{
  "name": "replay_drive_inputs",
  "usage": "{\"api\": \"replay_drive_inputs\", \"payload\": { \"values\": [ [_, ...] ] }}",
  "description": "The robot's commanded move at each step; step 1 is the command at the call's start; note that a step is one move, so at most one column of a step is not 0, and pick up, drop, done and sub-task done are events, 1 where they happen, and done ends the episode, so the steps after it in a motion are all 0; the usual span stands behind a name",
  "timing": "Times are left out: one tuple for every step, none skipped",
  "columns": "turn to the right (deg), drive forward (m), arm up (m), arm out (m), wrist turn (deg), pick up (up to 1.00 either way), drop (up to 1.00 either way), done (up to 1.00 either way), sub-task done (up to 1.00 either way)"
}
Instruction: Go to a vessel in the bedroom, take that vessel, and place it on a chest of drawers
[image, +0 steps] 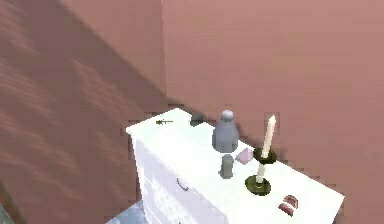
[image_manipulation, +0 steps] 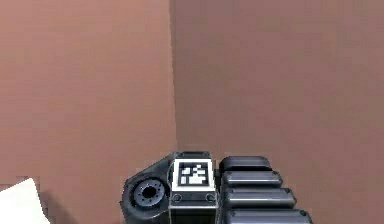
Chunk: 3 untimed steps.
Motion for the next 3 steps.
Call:
{"api": "replay_drive_inputs", "payload": {
  "values": [
    [3.0, 0.0, 0.0, 0.0, 0.0, 0.0, 0.0, 0.0, 0.0],
    [-30.0, 0.0, 0.0, 0.0, 0.0, 0.0, 0.0, 0.0, 0.0],
    [45.0, 0.0, 0.0, 0.0, 0.0, 0.0, 0.0, 0.0, 0.0]
  ]
}}
